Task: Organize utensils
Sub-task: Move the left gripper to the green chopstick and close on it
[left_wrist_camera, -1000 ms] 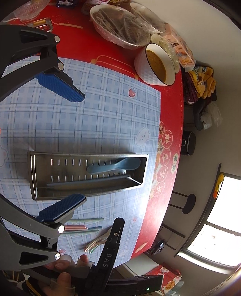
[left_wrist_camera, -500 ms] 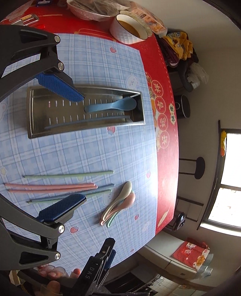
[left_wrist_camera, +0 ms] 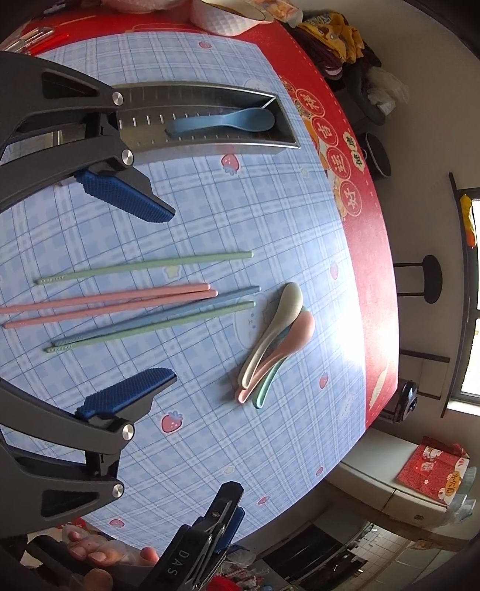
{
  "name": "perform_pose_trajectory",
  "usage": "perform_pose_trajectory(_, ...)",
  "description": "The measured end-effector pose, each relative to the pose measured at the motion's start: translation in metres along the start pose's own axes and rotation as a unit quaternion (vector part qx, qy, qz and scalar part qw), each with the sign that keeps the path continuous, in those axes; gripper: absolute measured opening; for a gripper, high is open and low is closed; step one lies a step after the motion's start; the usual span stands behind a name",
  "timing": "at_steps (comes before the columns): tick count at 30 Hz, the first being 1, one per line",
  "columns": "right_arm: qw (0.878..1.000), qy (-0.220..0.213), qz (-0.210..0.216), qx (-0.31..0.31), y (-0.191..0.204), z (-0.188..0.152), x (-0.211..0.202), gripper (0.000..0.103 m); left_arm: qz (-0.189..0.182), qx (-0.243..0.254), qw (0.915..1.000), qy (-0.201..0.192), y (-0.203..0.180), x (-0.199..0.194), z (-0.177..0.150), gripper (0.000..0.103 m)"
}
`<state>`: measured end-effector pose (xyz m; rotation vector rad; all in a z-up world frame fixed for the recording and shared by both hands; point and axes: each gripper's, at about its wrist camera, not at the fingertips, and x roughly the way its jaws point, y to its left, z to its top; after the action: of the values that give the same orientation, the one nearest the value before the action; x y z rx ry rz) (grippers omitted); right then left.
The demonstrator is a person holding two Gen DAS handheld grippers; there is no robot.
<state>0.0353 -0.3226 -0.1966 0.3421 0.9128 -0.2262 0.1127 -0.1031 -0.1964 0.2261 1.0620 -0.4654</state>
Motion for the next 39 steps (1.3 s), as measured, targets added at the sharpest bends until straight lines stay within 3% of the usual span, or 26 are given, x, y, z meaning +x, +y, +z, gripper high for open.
perform_pose_trajectory(3,1.0,0.002,-0.005,0.011,-0.008,-0.005,0.003,0.061,-0.01,-0.008,0.9996,0.027,-0.002,0.02,-0.006,0.058)
perform_pose_trajectory(5,1.0,0.005,-0.005,0.016,-0.013,-0.009,0.007,0.061,-0.019,-0.019,0.9984,0.049,0.002,0.033,-0.011,0.039)
perform_pose_trajectory(7,1.0,0.01,-0.003,0.019,-0.016,-0.012,0.01,0.061,-0.03,-0.04,0.9966,0.066,0.009,0.042,-0.017,0.027)
perform_pose_trajectory(10,1.0,0.017,0.001,0.026,-0.02,-0.016,0.016,0.061,-0.032,-0.065,0.9943,0.078,0.021,0.05,-0.025,0.019)
perform_pose_trajectory(20,0.998,0.028,0.001,0.048,-0.031,-0.023,0.027,0.061,-0.007,-0.077,0.9937,0.081,0.035,0.059,-0.03,0.016)
perform_pose_trajectory(39,0.998,0.019,-0.016,0.049,-0.034,-0.019,0.023,0.061,0.025,-0.042,0.9965,0.068,0.031,0.074,-0.021,0.016)
